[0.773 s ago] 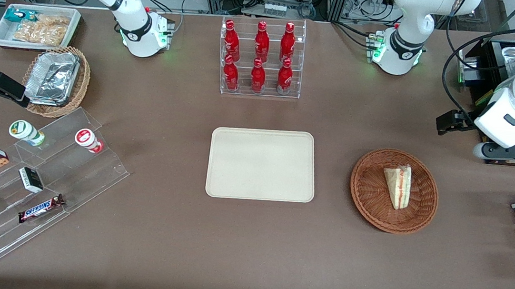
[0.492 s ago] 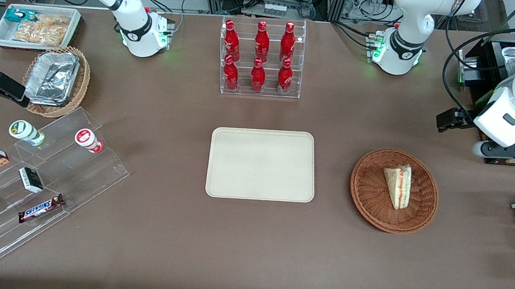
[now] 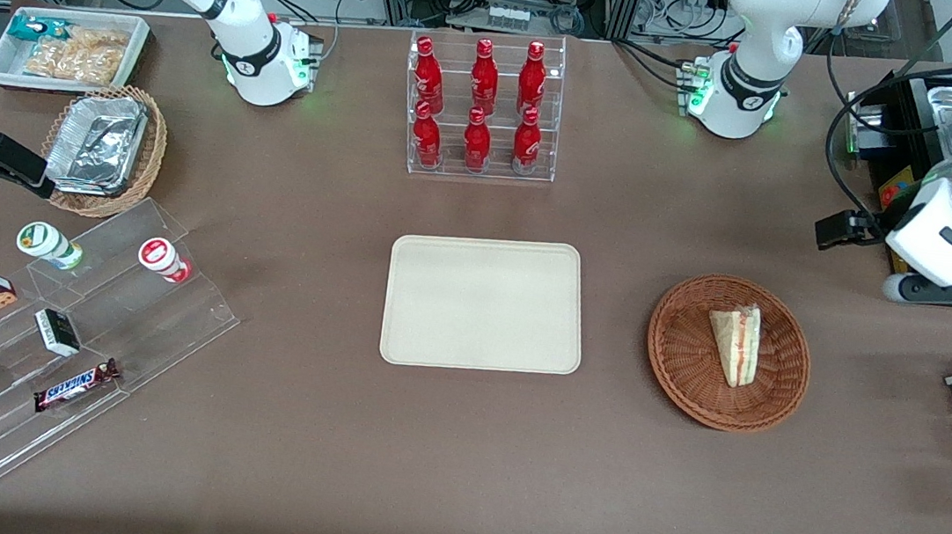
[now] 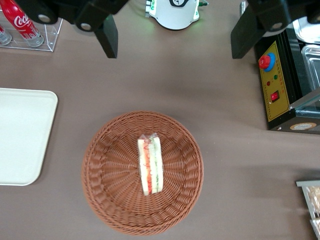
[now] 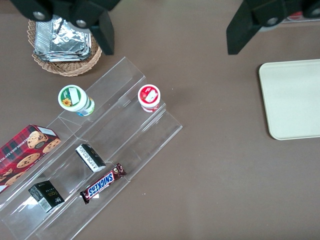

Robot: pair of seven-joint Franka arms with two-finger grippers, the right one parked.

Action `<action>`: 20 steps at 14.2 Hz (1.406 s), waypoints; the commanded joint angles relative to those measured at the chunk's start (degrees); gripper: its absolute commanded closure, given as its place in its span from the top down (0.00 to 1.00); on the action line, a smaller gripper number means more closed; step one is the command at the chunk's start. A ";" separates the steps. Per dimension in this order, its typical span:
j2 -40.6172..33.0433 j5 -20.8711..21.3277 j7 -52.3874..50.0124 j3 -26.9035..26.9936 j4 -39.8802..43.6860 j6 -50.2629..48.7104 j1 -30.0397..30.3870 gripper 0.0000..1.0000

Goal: Place sandwich from basket to tray
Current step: 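Move the left gripper over the wrapped sandwich in the wicker basket, then lower the left gripper and close it on the wrapped sandwich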

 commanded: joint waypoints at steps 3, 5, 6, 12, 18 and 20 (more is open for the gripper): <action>1.52 1.97 -1.14 -0.10 -3.65 1.44 4.80 1.00; 2.14 2.50 -1.32 0.42 -7.85 6.61 4.98 1.00; 1.88 3.03 -1.84 1.38 -11.09 10.73 4.98 1.00; 3.63 2.15 -17.82 1.22 -24.02 30.42 4.19 1.00; 7.58 2.15 -21.27 1.04 -28.26 42.48 1.47 1.00; 8.29 2.15 -21.18 -0.10 -28.53 43.64 1.03 1.00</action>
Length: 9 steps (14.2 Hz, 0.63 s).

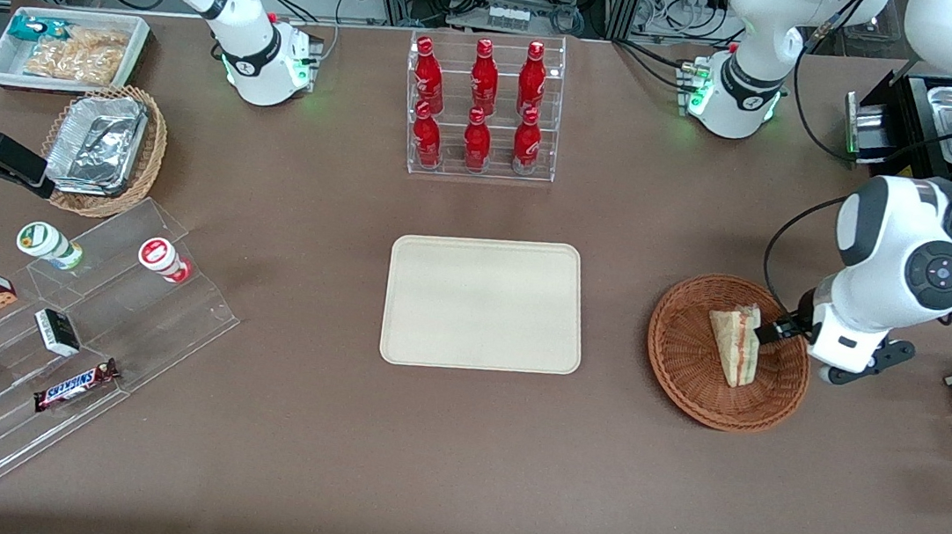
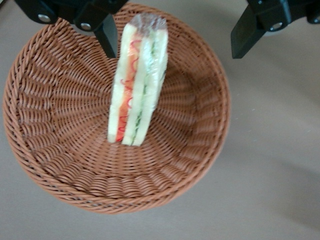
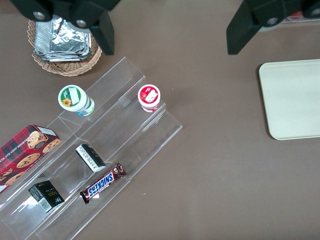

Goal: Place sandwich from basket to tray
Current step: 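Lower the left gripper and close it on the wrapped sandwich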

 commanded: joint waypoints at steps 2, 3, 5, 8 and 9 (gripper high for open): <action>0.63 -0.01 -0.97 -0.78 -1.07 2.61 -1.02 1.00; 0.89 -0.01 -0.88 -0.78 -2.03 3.66 -1.71 1.00; 2.38 0.08 -0.71 -0.78 -2.65 4.64 -2.33 1.00; 2.91 0.08 -0.53 -0.78 -5.90 9.37 -2.60 1.00; 3.26 0.08 -0.53 -0.78 -6.17 9.91 -2.60 1.00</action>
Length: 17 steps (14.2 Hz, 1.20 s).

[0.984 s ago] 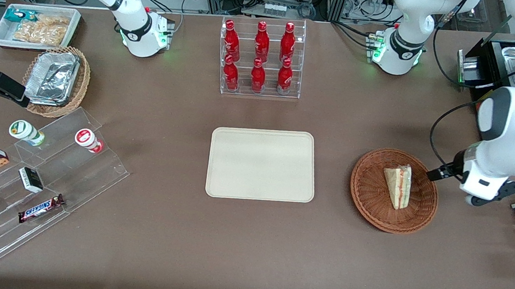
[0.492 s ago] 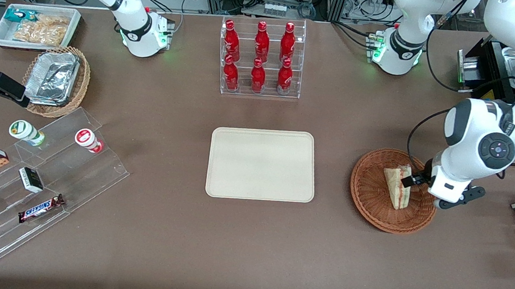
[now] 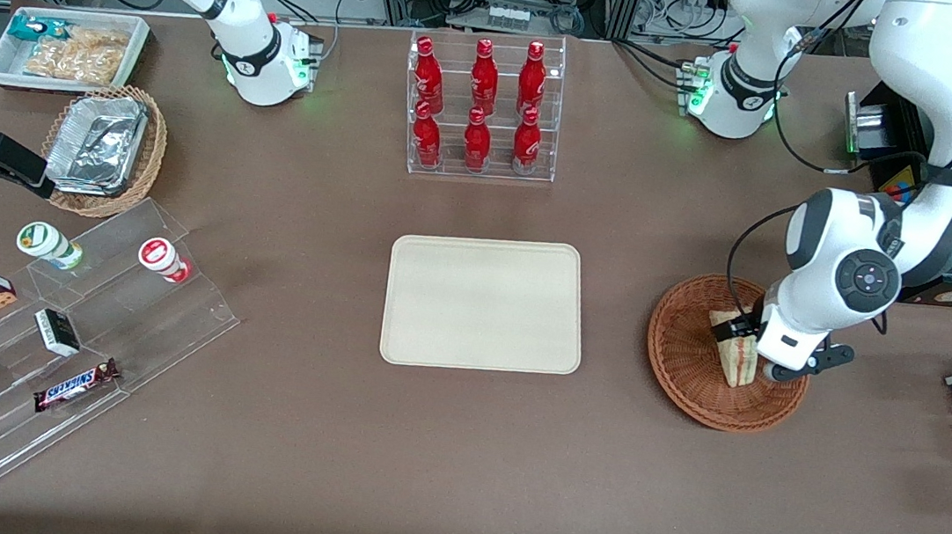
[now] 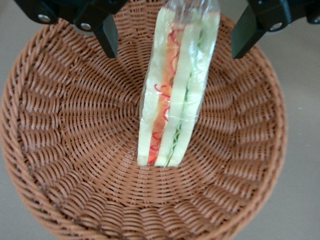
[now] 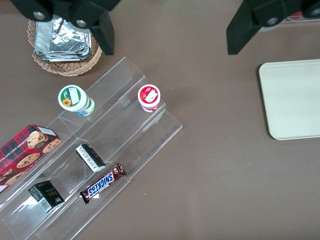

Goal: Place sandwich from basket to tray
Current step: 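Lift the sandwich out of the basket with the left gripper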

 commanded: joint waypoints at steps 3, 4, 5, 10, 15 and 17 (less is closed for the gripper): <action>0.43 0.08 -0.41 0.25 -1.80 2.34 -0.06 1.00; 0.61 0.08 -0.41 0.25 -1.88 2.34 -0.06 1.00; 0.61 0.08 -0.41 0.25 -2.06 2.34 0.03 1.00; 1.05 0.08 -0.41 0.25 -2.67 3.13 0.12 0.71; 0.70 0.08 -0.50 0.25 -2.59 3.13 0.03 0.23; 0.35 0.08 -0.23 0.25 -2.15 2.87 -0.15 0.14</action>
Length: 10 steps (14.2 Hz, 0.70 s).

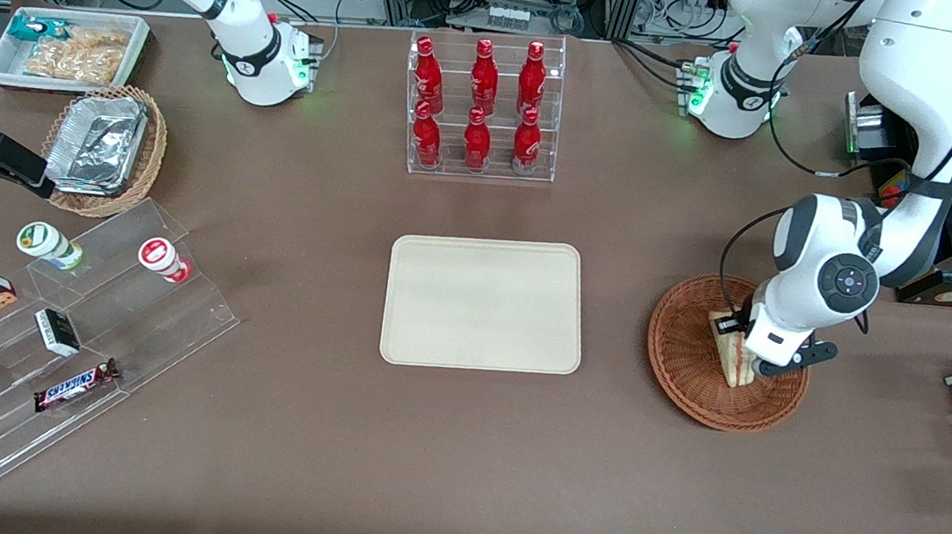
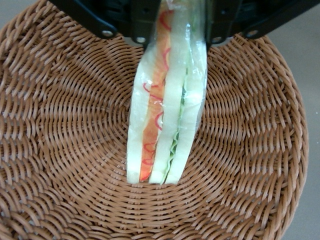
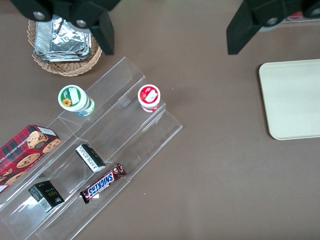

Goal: Place sandwich from basket to tray
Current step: 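Lift the sandwich out of the basket with the left gripper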

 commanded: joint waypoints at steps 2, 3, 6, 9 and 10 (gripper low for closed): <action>-1.57 0.08 -0.23 0.05 0.86 0.56 -0.29 0.13; -2.36 0.08 -0.06 0.05 2.18 0.04 -0.20 0.13; -2.72 0.08 1.87 -0.30 6.48 -2.86 -0.64 0.13; -2.37 0.08 1.09 -3.46 11.93 -7.60 -1.25 0.13; -1.94 -0.01 0.56 -4.43 13.42 -9.18 -1.25 0.13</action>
